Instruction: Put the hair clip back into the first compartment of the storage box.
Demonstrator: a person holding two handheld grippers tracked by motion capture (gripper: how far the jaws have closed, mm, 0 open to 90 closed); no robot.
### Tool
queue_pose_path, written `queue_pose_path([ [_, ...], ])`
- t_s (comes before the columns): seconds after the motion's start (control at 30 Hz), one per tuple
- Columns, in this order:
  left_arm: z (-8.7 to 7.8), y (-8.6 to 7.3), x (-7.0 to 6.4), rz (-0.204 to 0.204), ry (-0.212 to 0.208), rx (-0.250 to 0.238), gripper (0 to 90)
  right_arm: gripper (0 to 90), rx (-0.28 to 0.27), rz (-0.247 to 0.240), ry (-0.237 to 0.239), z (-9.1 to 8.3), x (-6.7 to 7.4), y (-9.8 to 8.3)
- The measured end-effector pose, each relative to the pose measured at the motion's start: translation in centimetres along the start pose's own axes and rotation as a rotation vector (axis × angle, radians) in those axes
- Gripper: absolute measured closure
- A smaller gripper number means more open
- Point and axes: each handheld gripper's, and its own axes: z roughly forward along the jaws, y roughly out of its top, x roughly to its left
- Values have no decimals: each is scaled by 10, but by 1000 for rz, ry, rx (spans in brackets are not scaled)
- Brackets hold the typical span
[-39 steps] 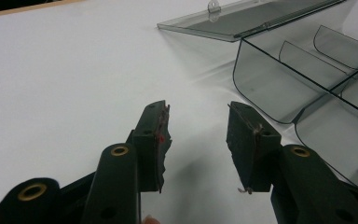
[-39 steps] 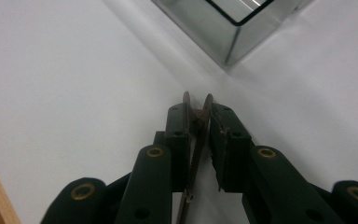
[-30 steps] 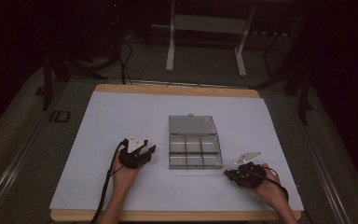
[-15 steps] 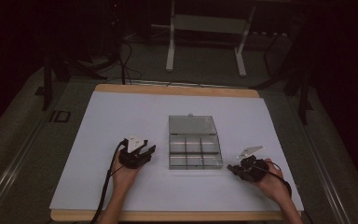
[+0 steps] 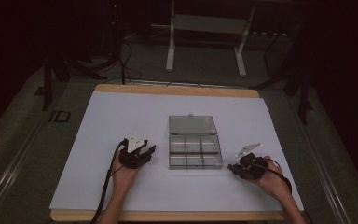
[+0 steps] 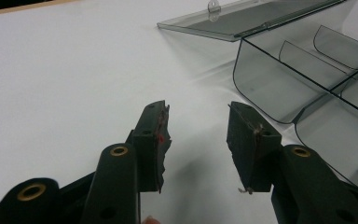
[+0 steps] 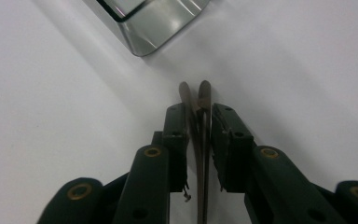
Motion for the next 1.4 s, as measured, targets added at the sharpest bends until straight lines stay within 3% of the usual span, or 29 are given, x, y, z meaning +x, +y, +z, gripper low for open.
queue_pose_path([
  [0.5,0,0,0,-1,-3,1,577,717,64,-19,26,6,-4,15],
  [1.4,0,0,0,-4,-4,3,577,792,183,-26,35,10,-3,31],
])
